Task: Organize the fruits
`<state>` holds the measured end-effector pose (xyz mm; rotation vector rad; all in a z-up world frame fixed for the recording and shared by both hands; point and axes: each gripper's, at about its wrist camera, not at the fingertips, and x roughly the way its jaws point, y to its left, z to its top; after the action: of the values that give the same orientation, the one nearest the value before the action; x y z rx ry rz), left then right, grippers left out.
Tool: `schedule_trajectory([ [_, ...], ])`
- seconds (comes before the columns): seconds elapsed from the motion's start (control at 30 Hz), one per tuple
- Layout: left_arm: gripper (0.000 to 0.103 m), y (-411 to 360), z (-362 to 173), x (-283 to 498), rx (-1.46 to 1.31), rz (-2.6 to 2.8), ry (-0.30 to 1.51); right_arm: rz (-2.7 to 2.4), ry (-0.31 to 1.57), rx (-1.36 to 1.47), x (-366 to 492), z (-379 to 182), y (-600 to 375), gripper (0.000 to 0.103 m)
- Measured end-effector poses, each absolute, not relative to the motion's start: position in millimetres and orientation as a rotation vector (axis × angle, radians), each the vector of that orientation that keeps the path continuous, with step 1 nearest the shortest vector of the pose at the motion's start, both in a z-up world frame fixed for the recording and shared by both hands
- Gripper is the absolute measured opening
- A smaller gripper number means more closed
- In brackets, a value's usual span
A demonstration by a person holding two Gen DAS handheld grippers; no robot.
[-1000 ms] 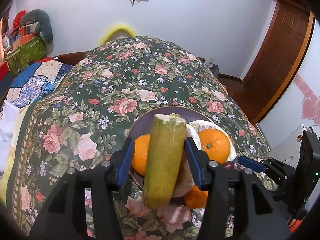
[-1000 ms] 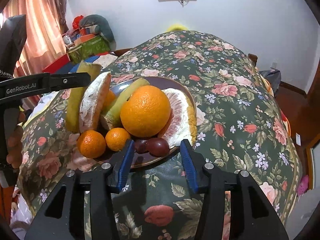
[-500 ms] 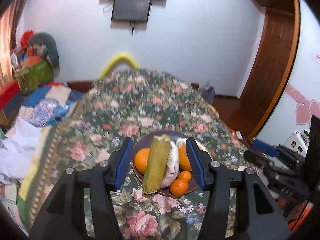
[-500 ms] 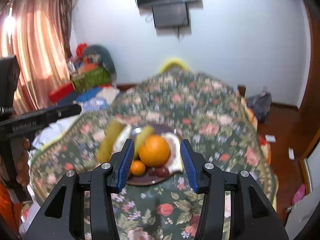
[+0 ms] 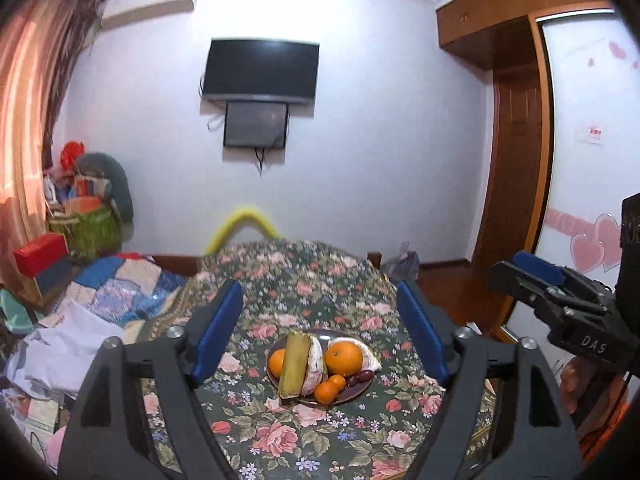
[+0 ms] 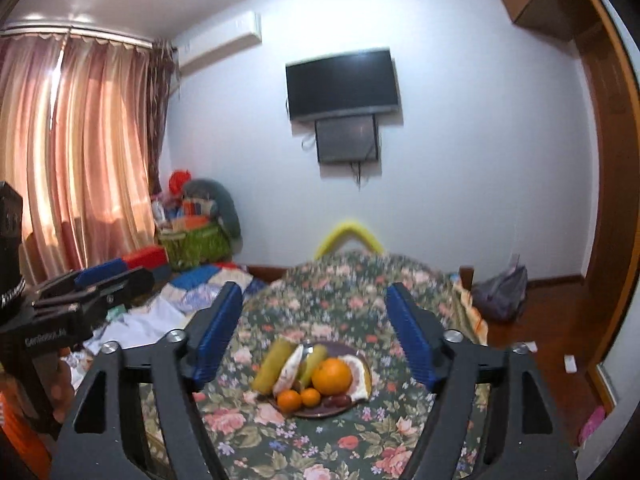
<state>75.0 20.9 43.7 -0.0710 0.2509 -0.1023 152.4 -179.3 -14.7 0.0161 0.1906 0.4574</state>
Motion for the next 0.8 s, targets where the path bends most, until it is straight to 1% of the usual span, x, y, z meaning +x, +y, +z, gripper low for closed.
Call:
schedule_trajectory([
  [0.03, 0.085, 19.2, 45.4, 68.6, -0.064, -0.096, 0.236, 0.456, 0.177, 0.016, 146.5, -12.0, -179.5, 0.076],
  [0.07, 0.09, 18.2, 46.5, 64.7, -0.06, -0.091, 0.227, 0.456, 0.167, 0.015, 140.5, -10.3, -180.1, 0.081],
  [0.1, 0.094, 17.5, 47.3, 59.1, -0.059, -0.088, 0.216, 0.453, 0.156, 0.016, 136.5, -8.9, -179.8, 0.083],
  [0.17, 0.099, 17.1, 47.9, 50.9, -0.063, -0.089, 0.203, 0.445, 0.135, 0.016, 129.4, -7.5, -179.8, 0.088],
  [0.2, 0.101, 16.7, 48.3, 47.8, -0.063, -0.089, 0.198, 0.44, 0.126, 0.013, 126.1, -7.1, -179.2, 0.089],
  [0.27, 0.101, 14.5, 47.9, 43.7, -0.06, -0.087, 0.195, 0.433, 0.117, 0.008, 121.3, -7.3, -177.8, 0.099],
  [0.33, 0.102, 13.0, 46.9, 41.6, -0.051, -0.08, 0.192, 0.423, 0.103, 0.01, 118.1, -8.5, -177.7, 0.103],
  [0.8, 0.103, 10.5, 41.4, 31.6, -0.058, -0.082, 0.185, 0.423, 0.1, -0.003, 110.1, -12.6, -176.1, 0.103],
])
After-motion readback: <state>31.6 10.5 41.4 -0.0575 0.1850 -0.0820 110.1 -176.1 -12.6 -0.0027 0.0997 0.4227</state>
